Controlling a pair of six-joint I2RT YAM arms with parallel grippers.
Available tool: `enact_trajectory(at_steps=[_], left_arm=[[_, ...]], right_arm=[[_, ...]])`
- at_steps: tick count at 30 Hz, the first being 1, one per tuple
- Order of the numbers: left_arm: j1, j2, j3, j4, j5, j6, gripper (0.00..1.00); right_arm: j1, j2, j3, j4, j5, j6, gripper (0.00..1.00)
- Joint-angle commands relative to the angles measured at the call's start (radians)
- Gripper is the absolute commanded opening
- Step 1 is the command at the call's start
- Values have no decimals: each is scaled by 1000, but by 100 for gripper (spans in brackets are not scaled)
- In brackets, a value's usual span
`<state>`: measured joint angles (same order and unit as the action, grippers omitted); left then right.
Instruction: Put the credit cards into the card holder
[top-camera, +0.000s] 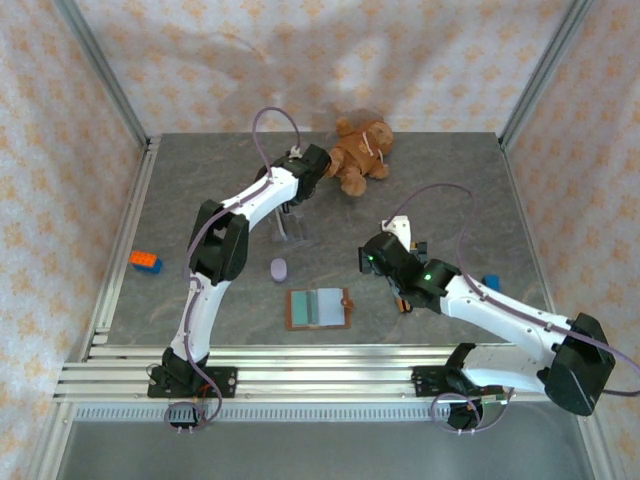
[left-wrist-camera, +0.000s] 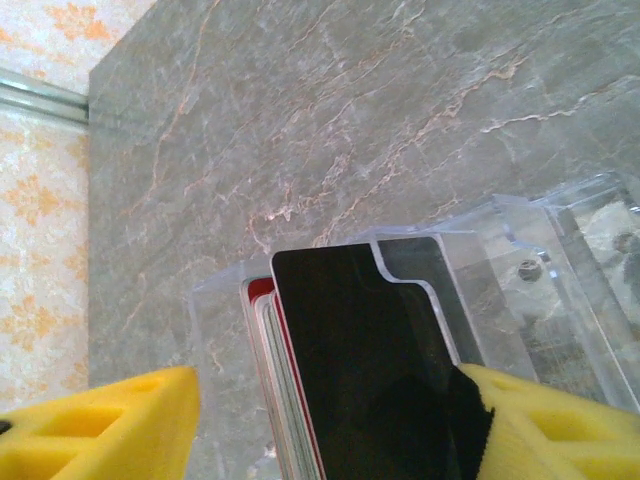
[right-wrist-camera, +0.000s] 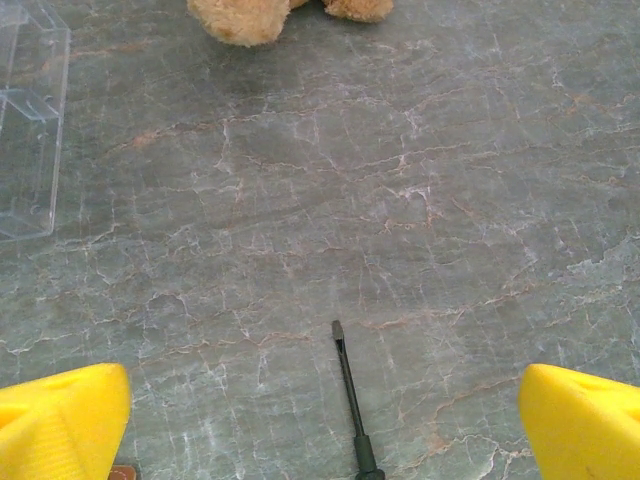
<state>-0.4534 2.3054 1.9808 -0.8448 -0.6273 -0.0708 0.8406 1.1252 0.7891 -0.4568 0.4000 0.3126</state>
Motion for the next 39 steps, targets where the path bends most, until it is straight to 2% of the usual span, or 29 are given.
enact_trajectory(at_steps=[1,31,36,39], left_arm=[[15,-48,-15,-10,-29,-24,59],[-9,-63,11,16,-119,33,54],[-11,-61,15,13,-124,37,41],[-10,-60,18,10,-120,37,38]], right_arm=[[-5,3,29,-33,19,4,99],[-5,0,27,-52,14,29,99],[-5,-1,22,-52,14,31,99],[-5,-1,19,-51,14,32,99]])
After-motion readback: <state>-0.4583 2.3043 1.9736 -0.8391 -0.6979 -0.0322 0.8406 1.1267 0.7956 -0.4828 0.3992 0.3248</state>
